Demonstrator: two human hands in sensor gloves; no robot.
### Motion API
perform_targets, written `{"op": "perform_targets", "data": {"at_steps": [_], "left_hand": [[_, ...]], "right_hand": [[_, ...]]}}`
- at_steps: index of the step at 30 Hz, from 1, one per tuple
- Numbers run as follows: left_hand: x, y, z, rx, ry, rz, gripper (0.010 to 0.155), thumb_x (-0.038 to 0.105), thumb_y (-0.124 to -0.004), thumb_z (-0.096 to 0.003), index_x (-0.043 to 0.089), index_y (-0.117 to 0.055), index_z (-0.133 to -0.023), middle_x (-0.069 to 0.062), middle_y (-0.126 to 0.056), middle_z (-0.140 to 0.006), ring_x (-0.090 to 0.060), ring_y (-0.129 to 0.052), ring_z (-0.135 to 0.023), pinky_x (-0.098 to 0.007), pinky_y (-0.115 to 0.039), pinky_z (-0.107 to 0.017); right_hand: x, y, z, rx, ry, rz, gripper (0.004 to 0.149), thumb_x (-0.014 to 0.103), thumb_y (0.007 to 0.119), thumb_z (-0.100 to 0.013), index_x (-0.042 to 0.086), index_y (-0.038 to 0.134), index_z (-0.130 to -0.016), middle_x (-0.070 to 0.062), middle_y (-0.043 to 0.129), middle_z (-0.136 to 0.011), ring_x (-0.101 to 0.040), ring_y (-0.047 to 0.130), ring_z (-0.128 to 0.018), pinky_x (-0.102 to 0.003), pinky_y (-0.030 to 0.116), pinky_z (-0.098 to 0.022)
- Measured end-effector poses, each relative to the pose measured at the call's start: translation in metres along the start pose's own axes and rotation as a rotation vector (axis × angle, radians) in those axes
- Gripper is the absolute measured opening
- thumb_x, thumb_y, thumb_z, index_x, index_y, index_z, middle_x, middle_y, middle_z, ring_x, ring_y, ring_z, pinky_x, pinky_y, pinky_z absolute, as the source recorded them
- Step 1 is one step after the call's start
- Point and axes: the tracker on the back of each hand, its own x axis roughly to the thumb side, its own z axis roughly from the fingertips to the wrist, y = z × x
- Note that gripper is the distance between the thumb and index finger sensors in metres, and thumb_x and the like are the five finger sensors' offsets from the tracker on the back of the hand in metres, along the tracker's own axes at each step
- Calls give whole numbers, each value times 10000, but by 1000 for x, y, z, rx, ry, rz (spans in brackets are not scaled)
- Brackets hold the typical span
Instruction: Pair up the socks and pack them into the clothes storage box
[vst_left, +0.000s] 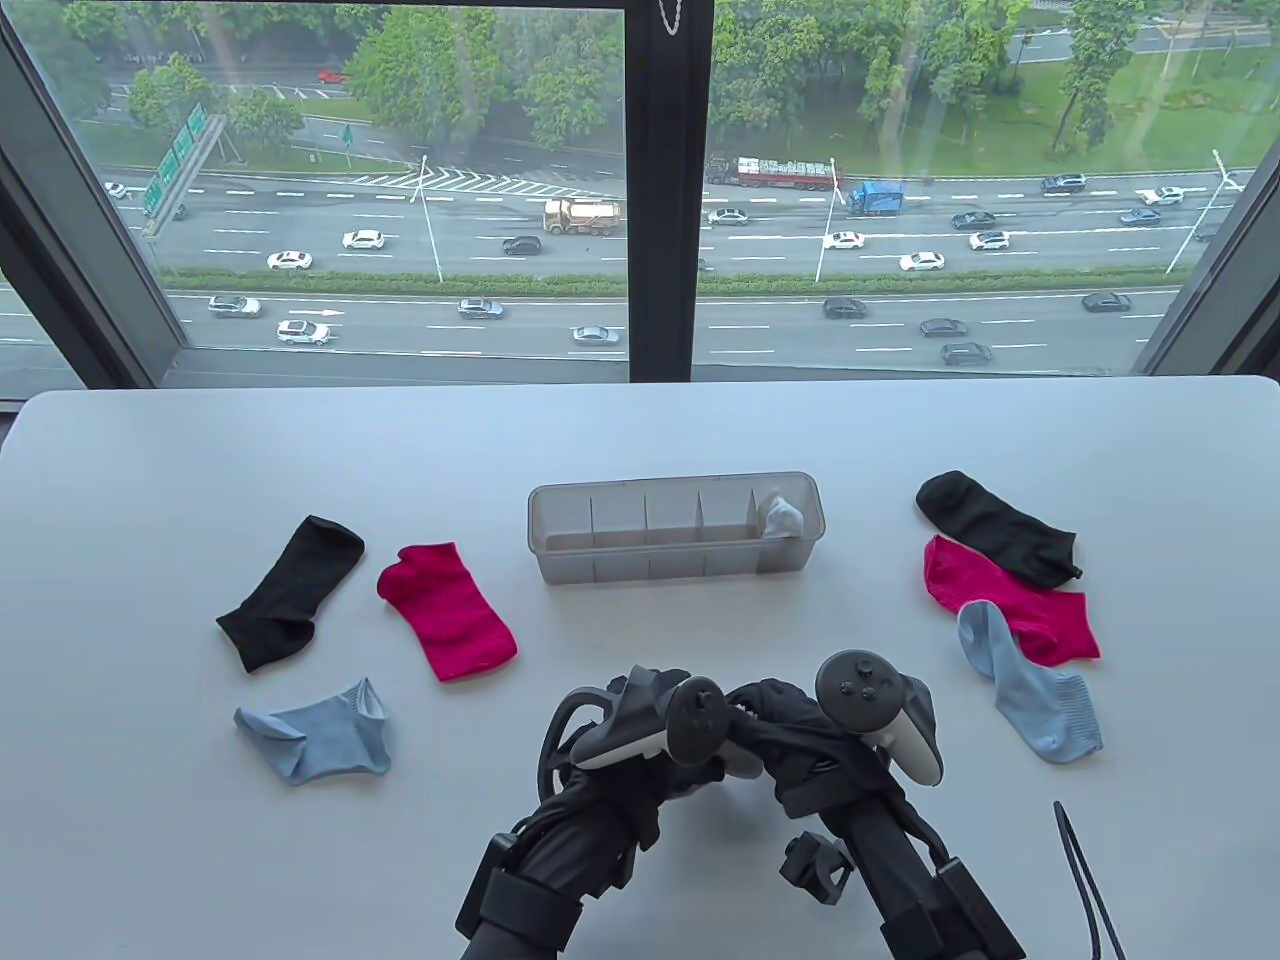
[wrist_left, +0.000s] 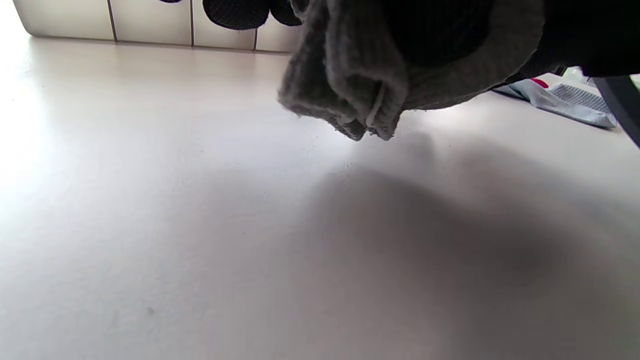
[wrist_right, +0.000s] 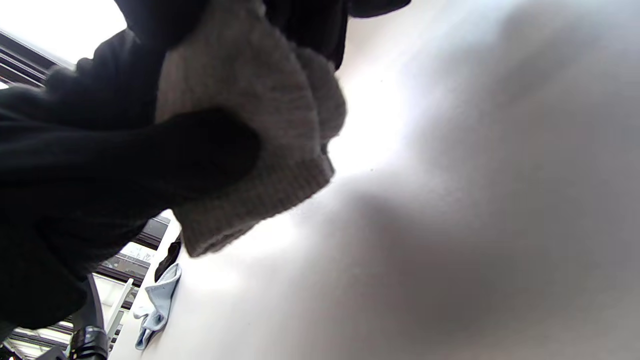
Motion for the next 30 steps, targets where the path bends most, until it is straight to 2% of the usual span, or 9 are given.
{"op": "perform_targets", "data": {"at_steps": [2,4,8,13,16,19,23,27,30], "left_hand": [[0,3,0,37,-6,37,569,400,-729,-557,100,-602,-1023,-160,-743,-1011,-425,-784,-953,-661,-581,-754],[-2,4,1,38,9,41,559,419,-688,-561,81,-635,-1002,-144,-834,-873,-377,-871,-840,-646,-619,-735],[-6,3,1,36,13,50,560,476,-650,-543,72,-665,-930,-101,-863,-690,-327,-906,-644,-631,-666,-682],[0,4,4,157,4,31,664,441,-716,-531,125,-468,-1060,-147,-657,-1041,-409,-730,-969,-680,-542,-764],[4,7,5,172,-18,18,598,405,-677,-554,101,-537,-1050,-149,-742,-986,-383,-819,-896,-650,-595,-753],[1,6,3,125,-18,34,596,421,-616,-548,62,-559,-1020,-152,-789,-887,-348,-865,-779,-641,-620,-734],[-2,5,2,96,3,28,606,491,-604,-517,80,-590,-962,-124,-811,-782,-322,-876,-661,-636,-655,-689],[1,4,3,131,51,-30,728,553,-675,-500,111,-472,-1041,-174,-649,-1037,-377,-805,-843,-677,-578,-737],[8,5,4,163,34,-45,618,458,-671,-552,92,-549,-1035,-192,-707,-1014,-370,-835,-839,-666,-590,-742]], "right_hand": [[0,-3,2,-5,-15,-91,544,450,595,-596,55,673,-962,-245,557,-1116,-508,316,-1059,-716,276,-726],[3,-7,4,7,-68,-95,669,456,701,-558,196,436,-1115,-186,426,-1184,-506,308,-1066,-721,275,-723],[8,-10,5,-39,-76,-72,525,365,770,-564,271,577,-1043,-75,749,-1011,-341,670,-1003,-695,388,-744],[1,-9,5,-69,-40,-118,505,392,675,-607,123,590,-1025,-77,846,-862,-297,799,-868,-672,433,-745],[0,-11,6,-66,-48,-170,522,406,676,-605,123,581,-1033,-84,834,-869,-302,780,-882,-679,412,-747],[6,-10,6,-15,-107,-143,646,395,751,-573,293,409,-1112,-107,586,-1131,-417,581,-1035,-713,364,-735],[9,-7,5,-61,-76,-71,546,398,740,-580,236,543,-1063,-106,802,-936,-307,797,-891,-673,443,-751],[4,-5,3,-69,-33,-74,534,413,680,-606,111,571,-1033,-85,846,-840,-273,842,-813,-657,463,-752],[4,-6,2,-52,-46,-129,555,434,687,-598,145,547,-1051,-87,801,-897,-291,786,-878,-673,422,-756]]}}
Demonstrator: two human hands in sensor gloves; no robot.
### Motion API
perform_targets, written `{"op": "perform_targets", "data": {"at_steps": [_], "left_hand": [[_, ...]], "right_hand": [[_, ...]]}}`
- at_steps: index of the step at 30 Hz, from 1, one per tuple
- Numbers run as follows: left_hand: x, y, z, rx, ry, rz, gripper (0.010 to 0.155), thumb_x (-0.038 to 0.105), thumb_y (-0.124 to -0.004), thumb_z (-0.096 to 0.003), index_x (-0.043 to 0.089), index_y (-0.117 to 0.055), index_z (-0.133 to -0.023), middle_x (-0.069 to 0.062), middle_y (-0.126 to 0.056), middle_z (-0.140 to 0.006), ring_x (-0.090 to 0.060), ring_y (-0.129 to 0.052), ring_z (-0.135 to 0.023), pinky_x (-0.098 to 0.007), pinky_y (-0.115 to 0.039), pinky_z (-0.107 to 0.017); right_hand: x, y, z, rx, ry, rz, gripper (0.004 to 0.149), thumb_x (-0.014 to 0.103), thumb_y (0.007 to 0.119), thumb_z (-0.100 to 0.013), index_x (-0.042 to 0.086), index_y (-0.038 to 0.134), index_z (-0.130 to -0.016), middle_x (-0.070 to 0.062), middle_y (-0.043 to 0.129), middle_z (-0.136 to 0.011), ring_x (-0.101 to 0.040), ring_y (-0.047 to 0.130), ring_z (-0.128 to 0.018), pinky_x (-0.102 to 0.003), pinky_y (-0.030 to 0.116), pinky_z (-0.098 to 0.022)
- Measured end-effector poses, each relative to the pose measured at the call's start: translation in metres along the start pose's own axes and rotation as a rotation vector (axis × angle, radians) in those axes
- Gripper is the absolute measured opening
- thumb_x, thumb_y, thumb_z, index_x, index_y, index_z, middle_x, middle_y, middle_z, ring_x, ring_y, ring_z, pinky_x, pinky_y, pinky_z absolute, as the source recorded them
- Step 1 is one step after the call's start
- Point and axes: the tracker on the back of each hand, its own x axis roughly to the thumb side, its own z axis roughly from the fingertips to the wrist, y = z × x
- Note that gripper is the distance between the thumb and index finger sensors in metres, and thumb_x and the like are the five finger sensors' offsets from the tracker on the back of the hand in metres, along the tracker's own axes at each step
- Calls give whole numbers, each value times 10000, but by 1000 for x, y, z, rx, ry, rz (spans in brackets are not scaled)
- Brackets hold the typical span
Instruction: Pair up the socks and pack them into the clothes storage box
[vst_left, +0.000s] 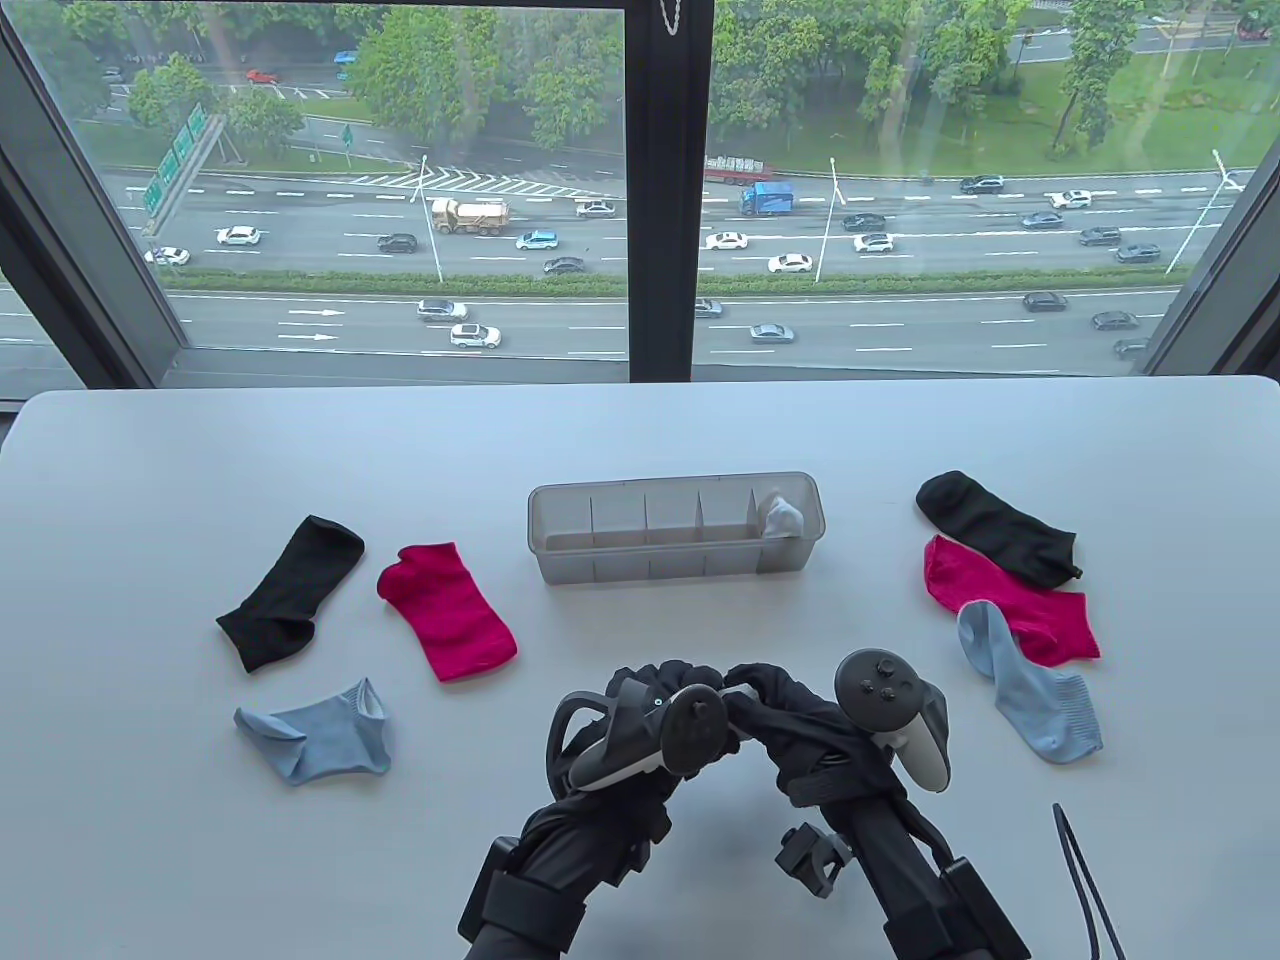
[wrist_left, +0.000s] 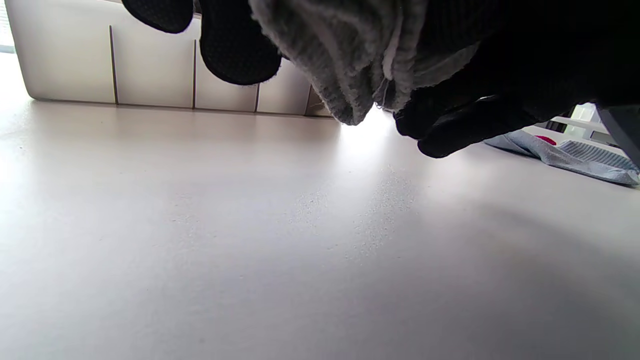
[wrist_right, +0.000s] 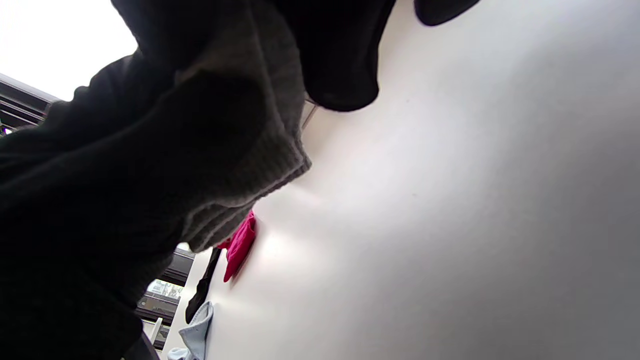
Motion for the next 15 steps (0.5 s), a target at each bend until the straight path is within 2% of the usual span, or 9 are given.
{"op": "perform_targets", "data": {"at_steps": [2,3,4,7,9,11,12,13,15], "left_hand": [[-2,0,0,2,15,-6,601,434,-643,-556,87,-537,-1035,-193,-707,-1006,-363,-835,-841,-661,-589,-747],[-4,-1,-1,-18,3,16,601,433,-628,-555,74,-530,-1027,-188,-720,-978,-355,-843,-816,-659,-596,-741],[-5,-3,-1,-28,-1,26,598,438,-615,-550,63,-529,-1008,-175,-751,-915,-334,-862,-752,-646,-622,-722],[-7,-4,-1,-33,-1,24,604,482,-611,-525,77,-565,-970,-120,-814,-784,-272,-900,-596,-600,-700,-656],[-7,-2,0,-6,-2,47,652,510,-641,-519,81,-544,-1000,-137,-797,-828,-295,-892,-656,-619,-671,-685],[-6,-1,-1,-31,8,29,749,517,-671,-527,93,-416,-1089,-167,-687,-999,-355,-824,-825,-658,-606,-729],[-6,-1,0,-41,16,11,702,481,-663,-547,110,-421,-1092,-169,-652,-1043,-366,-801,-869,-664,-591,-739],[-4,-2,0,-24,8,9,666,450,-659,-554,108,-448,-1086,-168,-671,-1030,-367,-807,-869,-666,-594,-737],[-1,-4,-1,-15,11,-29,627,427,-646,-542,76,-511,-1043,-144,-763,-907,-318,-875,-734,-635,-653,-707]], "right_hand": [[2,2,1,41,-29,1,631,409,728,-583,225,432,-1110,-114,595,-1122,-407,606,-1027,-708,380,-741],[3,2,1,44,-39,8,646,393,739,-582,256,403,-1118,-95,543,-1160,-413,582,-1042,-700,389,-746],[5,2,0,27,-38,2,612,376,754,-580,251,459,-1101,-91,655,-1090,-354,667,-1011,-687,413,-752],[7,1,0,-8,-32,73,555,400,744,-577,189,558,-1056,-99,783,-965,-291,796,-897,-660,464,-758],[4,-1,1,-22,-18,46,551,405,725,-585,135,574,-1041,-95,815,-909,-280,833,-842,-654,476,-755],[1,-3,1,-46,1,10,540,408,678,-608,90,578,-1032,-94,840,-860,-269,858,-792,-639,498,-753],[-1,-4,2,-56,11,-11,537,406,662,-613,80,576,-1032,-93,844,-853,-265,862,-784,-636,503,-752],[-1,-3,1,-44,10,-29,534,403,656,-617,76,577,-1032,-97,844,-852,-267,861,-783,-634,497,-756],[1,0,1,-16,0,-32,544,400,669,-608,109,544,-1051,-108,797,-901,-299,810,-839,-660,467,-752]]}}
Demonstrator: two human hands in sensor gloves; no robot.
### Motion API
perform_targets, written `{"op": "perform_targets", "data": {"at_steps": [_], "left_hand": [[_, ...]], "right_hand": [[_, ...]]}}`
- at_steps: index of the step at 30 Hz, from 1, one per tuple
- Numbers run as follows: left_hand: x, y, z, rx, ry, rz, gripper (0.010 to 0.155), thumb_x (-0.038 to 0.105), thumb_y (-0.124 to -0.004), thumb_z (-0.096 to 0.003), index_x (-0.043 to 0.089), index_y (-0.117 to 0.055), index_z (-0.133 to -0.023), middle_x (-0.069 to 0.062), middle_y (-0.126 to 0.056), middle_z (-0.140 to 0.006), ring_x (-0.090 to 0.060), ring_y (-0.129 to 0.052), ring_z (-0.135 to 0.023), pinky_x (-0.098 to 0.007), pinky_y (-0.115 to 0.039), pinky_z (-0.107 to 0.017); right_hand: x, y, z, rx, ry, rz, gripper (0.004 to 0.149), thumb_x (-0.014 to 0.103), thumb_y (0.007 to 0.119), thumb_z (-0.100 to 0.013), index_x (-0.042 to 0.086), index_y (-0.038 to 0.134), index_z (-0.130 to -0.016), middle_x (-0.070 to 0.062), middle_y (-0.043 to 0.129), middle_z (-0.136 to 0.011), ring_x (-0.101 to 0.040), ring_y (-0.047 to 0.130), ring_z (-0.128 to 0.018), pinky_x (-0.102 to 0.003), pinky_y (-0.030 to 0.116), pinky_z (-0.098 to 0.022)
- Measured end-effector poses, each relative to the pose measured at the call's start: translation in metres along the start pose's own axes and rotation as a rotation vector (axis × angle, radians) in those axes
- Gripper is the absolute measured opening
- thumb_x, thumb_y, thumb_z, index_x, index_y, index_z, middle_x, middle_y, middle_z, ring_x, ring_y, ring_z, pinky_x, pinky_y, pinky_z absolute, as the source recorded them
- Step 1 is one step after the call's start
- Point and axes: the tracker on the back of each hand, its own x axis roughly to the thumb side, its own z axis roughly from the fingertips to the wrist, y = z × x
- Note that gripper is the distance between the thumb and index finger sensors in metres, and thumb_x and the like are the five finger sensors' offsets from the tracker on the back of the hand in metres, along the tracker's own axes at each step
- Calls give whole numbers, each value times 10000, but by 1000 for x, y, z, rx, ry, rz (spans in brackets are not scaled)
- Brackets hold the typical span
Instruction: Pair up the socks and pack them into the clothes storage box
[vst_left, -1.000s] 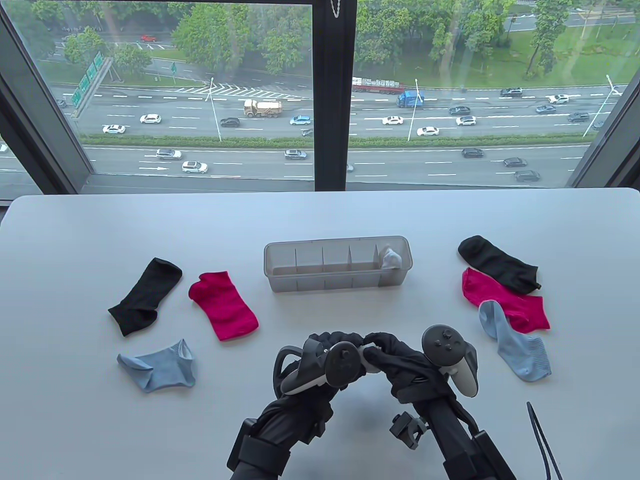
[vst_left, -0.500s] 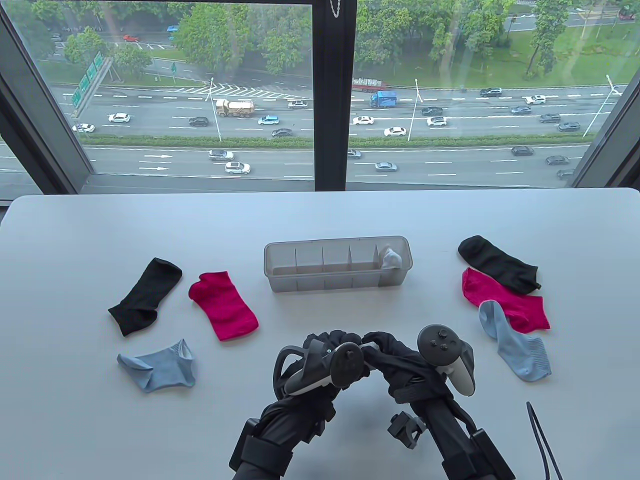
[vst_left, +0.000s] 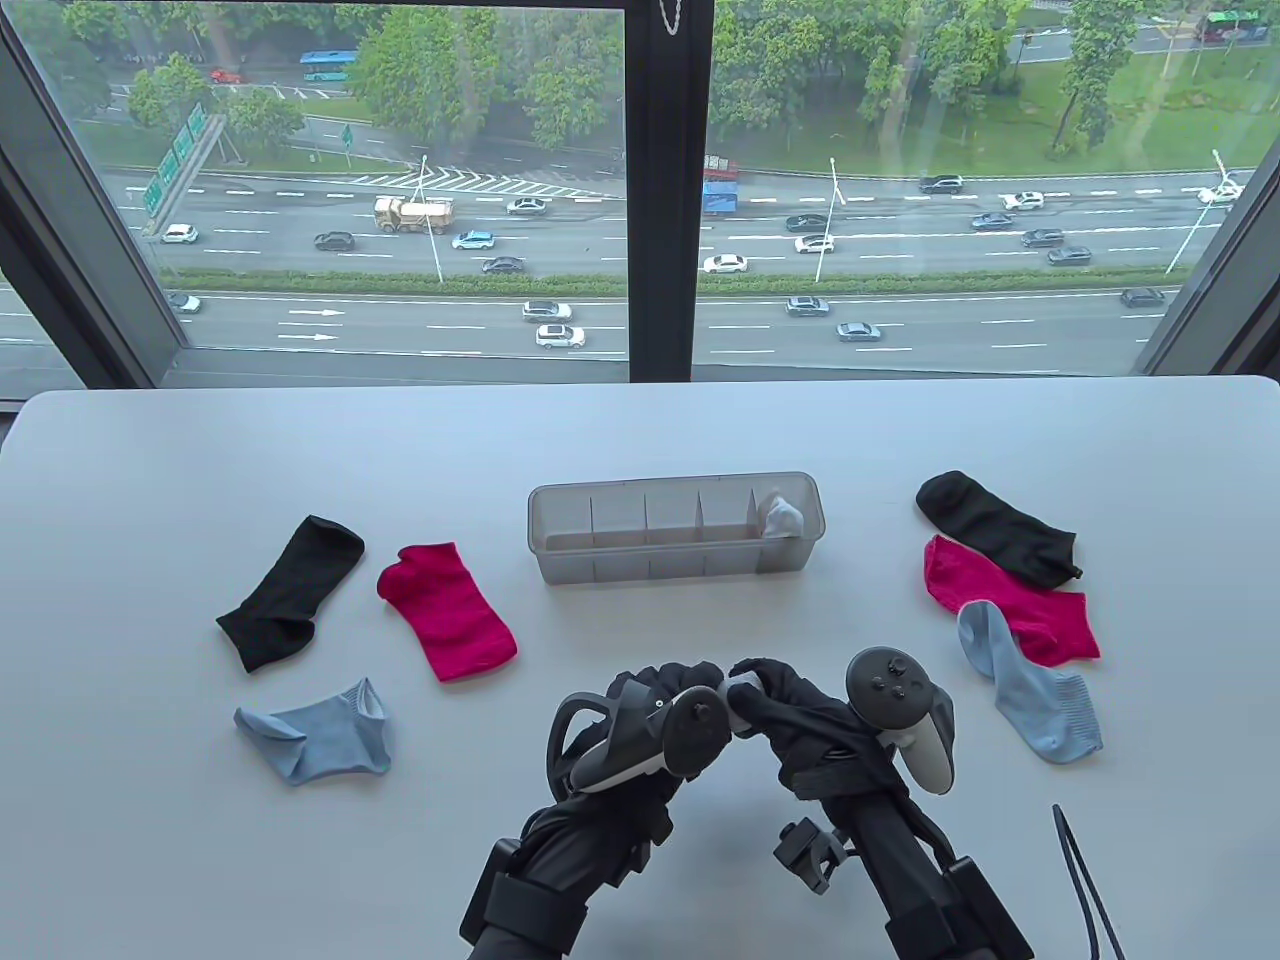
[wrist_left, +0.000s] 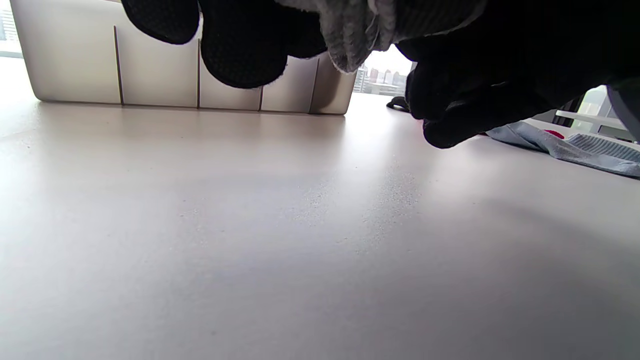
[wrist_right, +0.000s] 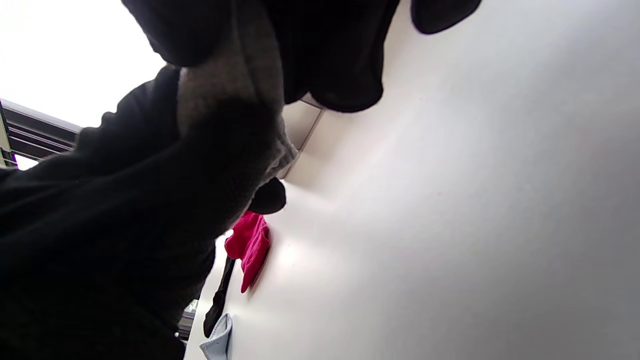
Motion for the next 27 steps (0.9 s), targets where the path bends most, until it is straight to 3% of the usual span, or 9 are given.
{"op": "perform_targets", "data": {"at_steps": [3,5,10,12,16,18,20,22,27], "left_hand": [[-6,-2,-1,-32,-23,58,609,471,-648,-517,69,-614,-973,-96,-869,-704,-227,-932,-510,-564,-764,-605],[-9,0,0,-7,-19,78,609,500,-658,-511,78,-649,-950,-80,-895,-635,-211,-936,-437,-547,-789,-564],[-5,2,-1,-43,-41,79,713,524,-679,-526,119,-493,-1082,-142,-751,-996,-350,-860,-814,-663,-634,-717],[0,1,-1,-12,-36,50,673,473,-673,-523,86,-538,-1058,-149,-782,-957,-349,-883,-777,-651,-650,-710],[-6,1,0,-11,-47,89,640,486,-665,-502,68,-602,-982,-82,-880,-714,-221,-933,-501,-555,-771,-600],[-9,1,1,8,-42,113,635,496,-685,-503,75,-612,-972,-85,-893,-684,-220,-932,-461,-551,-778,-575],[-10,3,0,-12,-39,116,689,497,-685,-526,78,-517,-1046,-147,-815,-876,-307,-904,-689,-623,-685,-681],[-8,5,0,-71,-46,100,779,446,-664,-561,140,-254,-1147,-241,-363,-1178,-466,-522,-1078,-684,-503,-770],[-5,12,0,9,-54,167,621,326,-710,-571,159,-468,-1118,-195,-615,-1062,-388,-761,-903,-584,-673,-725]], "right_hand": [[5,0,-1,77,-50,52,679,359,747,-587,292,333,-1121,-102,534,-1155,-415,582,-1037,-696,417,-744],[6,-2,-1,15,-35,79,556,366,764,-575,287,519,-1068,-98,711,-1036,-331,739,-951,-671,468,-750],[-3,-1,0,-52,33,53,491,432,617,-640,108,608,-1010,-97,877,-760,-241,898,-665,-592,581,-734],[-4,0,-1,-24,39,1,499,437,614,-640,101,602,-1009,-98,878,-745,-239,896,-651,-591,584,-730],[2,2,-2,153,-48,17,691,406,731,-586,228,349,-1133,-165,506,-1163,-451,594,-1013,-701,418,-735],[4,1,-2,71,-32,27,633,374,771,-572,222,461,-1103,-161,667,-1067,-341,766,-925,-653,519,-742],[6,0,-3,31,-13,51,588,399,762,-580,191,515,-1072,-155,763,-946,-270,840,-806,-620,553,-746],[3,-2,-1,-57,23,98,562,445,702,-611,118,552,-1042,-120,826,-843,-222,879,-691,-584,609,-728],[1,-8,4,-149,43,78,597,472,727,-597,93,582,-1034,-103,886,-743,-170,924,-583,-524,688,-692]]}}
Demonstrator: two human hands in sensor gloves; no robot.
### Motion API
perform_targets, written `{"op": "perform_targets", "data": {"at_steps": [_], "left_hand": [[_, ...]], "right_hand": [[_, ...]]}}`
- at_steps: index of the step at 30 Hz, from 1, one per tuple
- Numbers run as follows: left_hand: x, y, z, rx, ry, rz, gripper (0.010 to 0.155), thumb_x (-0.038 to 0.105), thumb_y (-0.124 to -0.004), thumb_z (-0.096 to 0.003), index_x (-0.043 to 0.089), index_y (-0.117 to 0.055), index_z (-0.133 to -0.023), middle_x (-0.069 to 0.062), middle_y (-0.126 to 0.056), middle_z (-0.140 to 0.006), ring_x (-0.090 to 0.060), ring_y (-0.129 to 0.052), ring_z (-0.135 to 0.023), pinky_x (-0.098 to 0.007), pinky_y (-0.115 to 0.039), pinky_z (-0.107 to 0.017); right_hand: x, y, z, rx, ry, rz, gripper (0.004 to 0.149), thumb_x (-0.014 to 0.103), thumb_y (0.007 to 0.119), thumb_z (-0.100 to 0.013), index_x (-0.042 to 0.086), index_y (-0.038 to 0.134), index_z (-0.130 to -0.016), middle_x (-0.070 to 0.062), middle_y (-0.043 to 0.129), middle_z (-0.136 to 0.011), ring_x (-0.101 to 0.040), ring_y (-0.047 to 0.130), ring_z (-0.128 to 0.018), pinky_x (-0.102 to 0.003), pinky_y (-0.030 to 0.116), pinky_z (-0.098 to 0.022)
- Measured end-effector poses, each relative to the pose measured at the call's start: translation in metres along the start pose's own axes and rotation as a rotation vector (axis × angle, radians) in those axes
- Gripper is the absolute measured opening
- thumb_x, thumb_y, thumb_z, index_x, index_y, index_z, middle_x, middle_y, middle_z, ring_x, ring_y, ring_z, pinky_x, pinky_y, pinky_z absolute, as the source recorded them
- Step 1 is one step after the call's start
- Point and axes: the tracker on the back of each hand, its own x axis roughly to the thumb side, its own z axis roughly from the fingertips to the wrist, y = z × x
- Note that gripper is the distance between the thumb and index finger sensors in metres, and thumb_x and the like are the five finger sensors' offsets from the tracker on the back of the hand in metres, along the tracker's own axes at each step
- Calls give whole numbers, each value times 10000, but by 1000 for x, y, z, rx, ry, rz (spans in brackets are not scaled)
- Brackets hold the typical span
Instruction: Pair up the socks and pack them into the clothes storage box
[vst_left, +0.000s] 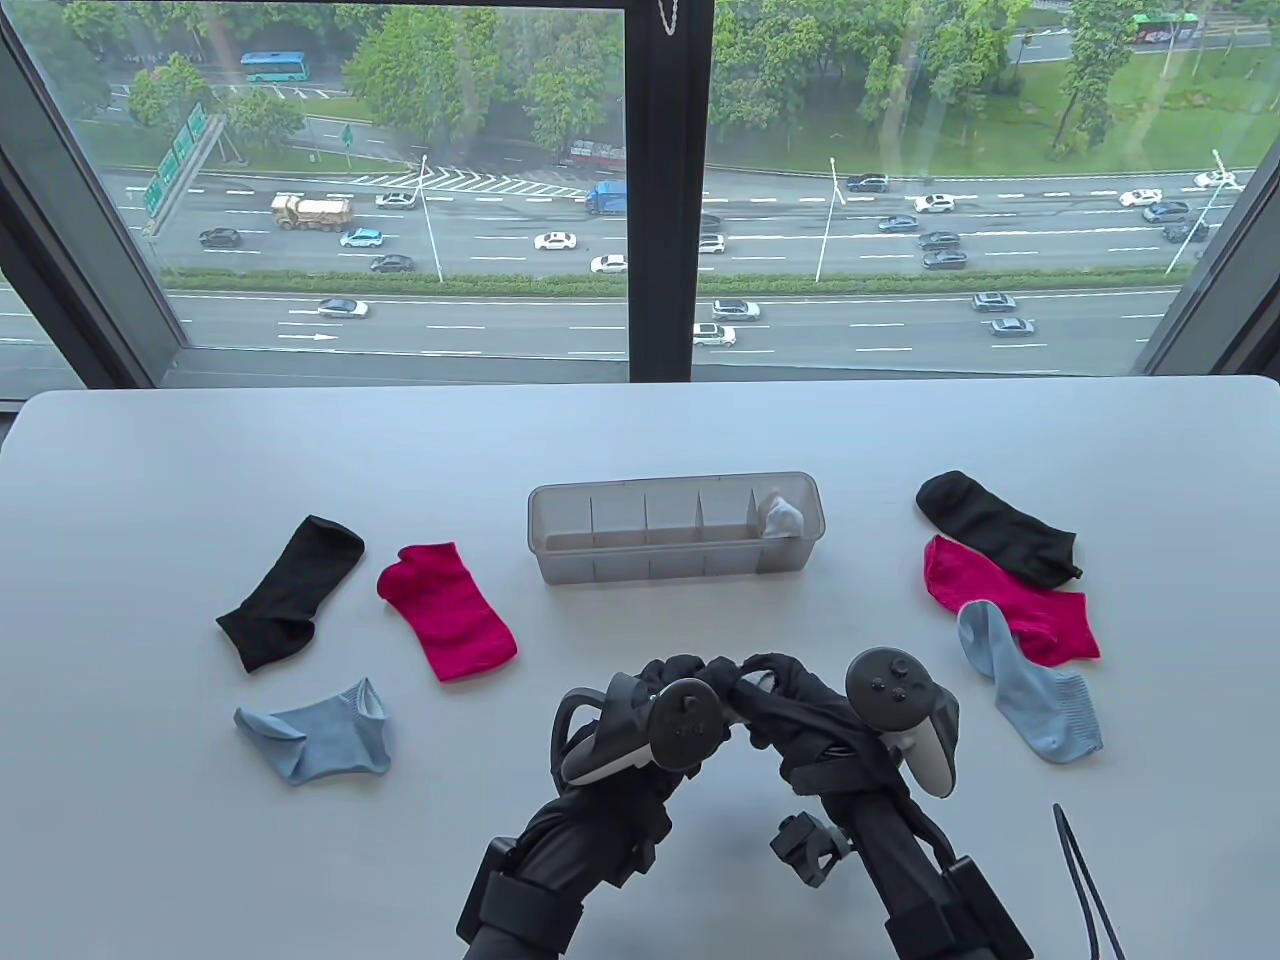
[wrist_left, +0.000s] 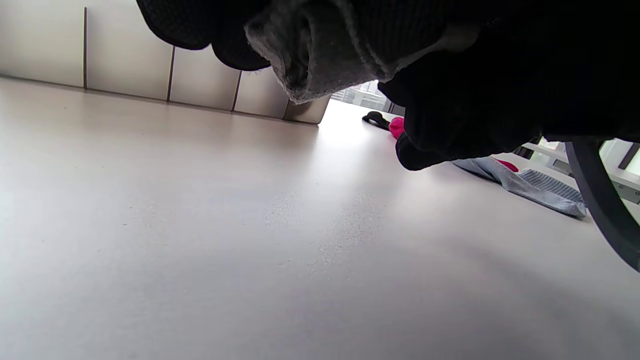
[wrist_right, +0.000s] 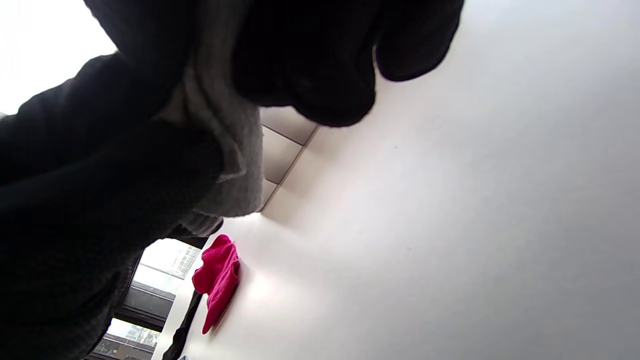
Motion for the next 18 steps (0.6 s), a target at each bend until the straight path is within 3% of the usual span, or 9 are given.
{"op": "perform_targets", "data": {"at_steps": [1,3,5,7,9,10,12,15,18], "left_hand": [[-2,1,1,15,8,15,626,322,-715,-569,145,-465,-1115,-197,-619,-1060,-390,-771,-896,-578,-684,-725],[-11,4,1,27,20,75,640,299,-713,-570,98,-436,-1111,-212,-601,-1072,-395,-782,-901,-572,-701,-728],[-22,7,2,69,30,188,638,283,-729,-564,81,-448,-1101,-216,-621,-1062,-392,-802,-904,-558,-726,-727],[-27,6,2,79,23,362,634,267,-747,-561,63,-473,-1095,-224,-639,-1055,-395,-821,-903,-551,-745,-719],[-27,5,0,28,-3,486,630,222,-733,-569,28,-458,-1101,-258,-616,-1068,-411,-816,-927,-548,-751,-721],[-26,4,-1,7,-15,518,625,183,-717,-573,10,-445,-1109,-275,-605,-1074,-420,-813,-938,-543,-754,-723],[-22,2,-3,-3,-25,522,592,137,-693,-573,-10,-474,-1103,-283,-650,-1055,-403,-857,-920,-516,-791,-708],[-22,5,-1,51,38,464,478,176,-669,-591,3,-641,-1036,-223,-842,-935,-310,-1021,-772,-467,-910,-606],[-23,4,2,95,65,471,428,232,-663,-603,14,-752,-960,-187,-945,-809,-284,-1073,-638,-481,-930,-516]], "right_hand": [[0,1,1,-10,1,-47,640,464,730,-592,81,535,-1066,-108,879,-769,-178,924,-614,-532,679,-702],[1,4,0,78,-13,-217,739,414,738,-594,29,386,-1117,-147,823,-856,-208,894,-710,-553,637,-730],[2,9,-1,141,-14,-362,703,331,742,-610,39,366,-1127,-191,726,-937,-261,817,-803,-585,568,-752],[7,12,-1,138,-15,-266,624,341,731,-613,130,448,-1127,-153,661,-963,-290,738,-844,-603,536,-752],[11,11,0,78,-24,-83,610,429,669,-611,186,448,-1125,-216,583,-1040,-362,688,-914,-623,554,-738],[11,10,0,72,-35,-73,595,428,640,-623,173,438,-1121,-275,530,-1114,-429,699,-949,-627,587,-728],[11,10,1,98,-36,-162,593,375,602,-650,60,384,-1103,-282,579,-1097,-490,729,-942,-620,635,-706],[11,8,3,43,-58,-74,582,359,594,-648,13,411,-1080,-248,695,-987,-356,863,-836,-535,728,-678],[15,6,2,1,-58,-18,585,368,607,-645,30,419,-1083,-218,707,-962,-303,869,-796,-518,736,-666]]}}
